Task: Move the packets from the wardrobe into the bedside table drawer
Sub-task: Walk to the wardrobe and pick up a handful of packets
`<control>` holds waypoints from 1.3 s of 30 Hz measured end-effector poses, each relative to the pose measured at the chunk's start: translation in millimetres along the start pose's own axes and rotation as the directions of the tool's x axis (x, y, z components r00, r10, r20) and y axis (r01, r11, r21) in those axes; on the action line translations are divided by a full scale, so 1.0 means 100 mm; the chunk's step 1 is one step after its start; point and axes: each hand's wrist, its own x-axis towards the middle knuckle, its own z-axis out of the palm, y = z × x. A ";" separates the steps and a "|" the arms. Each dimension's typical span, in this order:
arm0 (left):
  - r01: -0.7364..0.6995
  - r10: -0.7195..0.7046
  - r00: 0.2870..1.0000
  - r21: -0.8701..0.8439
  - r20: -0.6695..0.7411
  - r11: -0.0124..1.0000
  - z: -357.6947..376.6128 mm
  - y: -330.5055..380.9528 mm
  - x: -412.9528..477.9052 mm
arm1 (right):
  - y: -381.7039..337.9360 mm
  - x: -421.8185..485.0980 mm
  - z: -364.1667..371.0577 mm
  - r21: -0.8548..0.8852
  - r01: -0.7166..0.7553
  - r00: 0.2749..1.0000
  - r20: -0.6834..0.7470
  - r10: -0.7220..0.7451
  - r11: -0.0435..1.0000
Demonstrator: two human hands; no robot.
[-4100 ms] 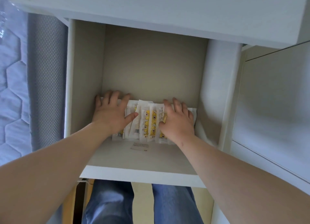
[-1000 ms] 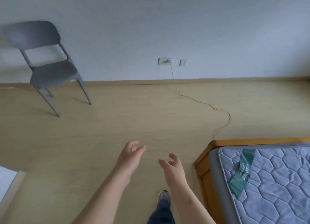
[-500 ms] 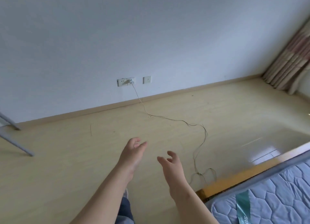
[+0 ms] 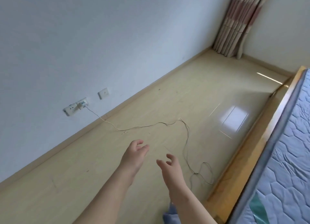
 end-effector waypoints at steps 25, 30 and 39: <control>-0.177 0.107 0.937 0.187 0.333 0.966 4.27 3.72 3.63 | -2.77 4.21 -3.75 0.385 0.027 0.945 -0.312 0.102 0.922; -0.300 0.170 0.854 0.198 0.492 0.933 5.21 4.92 4.99 | -3.67 5.55 -4.31 0.500 0.054 0.885 -0.424 0.191 0.864; -0.372 0.232 0.822 0.184 0.520 0.910 6.10 6.80 6.55 | -5.80 7.12 -5.15 0.543 0.185 0.890 -0.445 0.094 0.819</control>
